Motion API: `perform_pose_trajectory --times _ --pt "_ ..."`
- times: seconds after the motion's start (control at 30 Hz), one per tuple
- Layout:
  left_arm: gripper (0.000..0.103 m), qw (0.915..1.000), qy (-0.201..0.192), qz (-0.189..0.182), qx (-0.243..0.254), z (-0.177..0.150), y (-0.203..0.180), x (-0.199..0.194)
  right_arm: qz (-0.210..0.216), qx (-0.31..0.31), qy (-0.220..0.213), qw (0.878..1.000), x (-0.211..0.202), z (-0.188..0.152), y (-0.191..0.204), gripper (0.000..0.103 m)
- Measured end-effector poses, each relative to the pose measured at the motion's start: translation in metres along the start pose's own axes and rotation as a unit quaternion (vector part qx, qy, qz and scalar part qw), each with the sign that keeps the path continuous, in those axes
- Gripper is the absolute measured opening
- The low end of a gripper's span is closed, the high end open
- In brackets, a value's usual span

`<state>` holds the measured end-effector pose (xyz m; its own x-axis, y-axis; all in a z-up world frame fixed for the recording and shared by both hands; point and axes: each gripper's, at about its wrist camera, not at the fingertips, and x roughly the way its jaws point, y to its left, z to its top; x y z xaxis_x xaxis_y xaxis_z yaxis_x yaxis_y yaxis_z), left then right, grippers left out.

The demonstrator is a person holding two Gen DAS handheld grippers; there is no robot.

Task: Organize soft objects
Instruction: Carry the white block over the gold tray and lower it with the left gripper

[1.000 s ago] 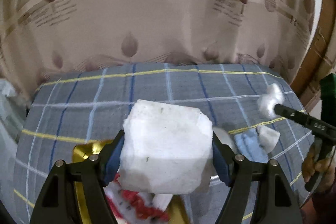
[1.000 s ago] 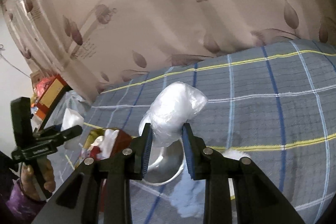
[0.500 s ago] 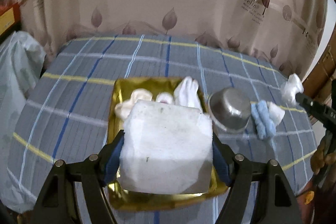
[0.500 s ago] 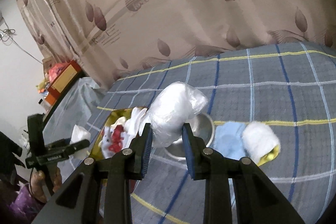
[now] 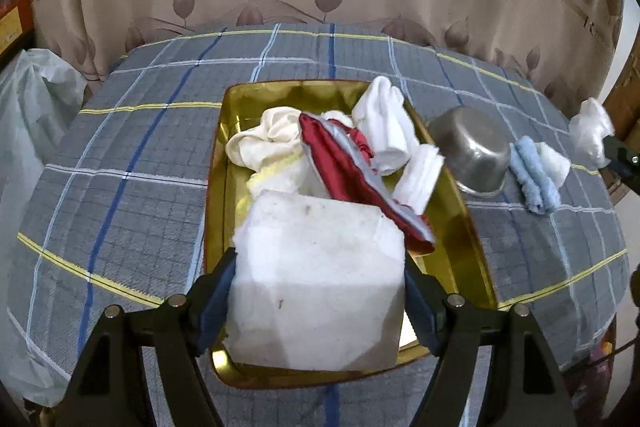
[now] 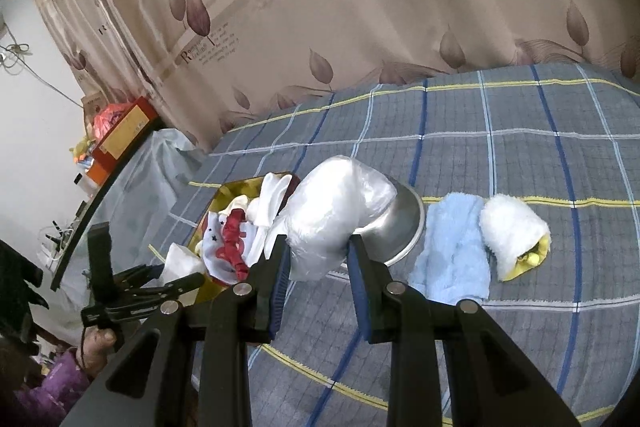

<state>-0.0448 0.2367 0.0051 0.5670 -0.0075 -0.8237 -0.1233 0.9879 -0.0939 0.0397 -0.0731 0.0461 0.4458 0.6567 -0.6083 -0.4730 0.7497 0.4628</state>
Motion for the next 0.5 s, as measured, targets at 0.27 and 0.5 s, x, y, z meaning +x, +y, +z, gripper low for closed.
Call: perform_pose_trajectory --times 0.27,0.5 --pt "0.077 0.9999 0.003 0.002 0.014 -0.013 0.0 0.017 0.001 -0.004 0.016 1.0 0.009 -0.006 0.007 0.026" --pt "0.078 0.9921 -0.054 0.092 0.066 -0.02 -0.018 0.011 0.013 -0.019 0.033 0.999 0.019 -0.015 0.02 0.026"
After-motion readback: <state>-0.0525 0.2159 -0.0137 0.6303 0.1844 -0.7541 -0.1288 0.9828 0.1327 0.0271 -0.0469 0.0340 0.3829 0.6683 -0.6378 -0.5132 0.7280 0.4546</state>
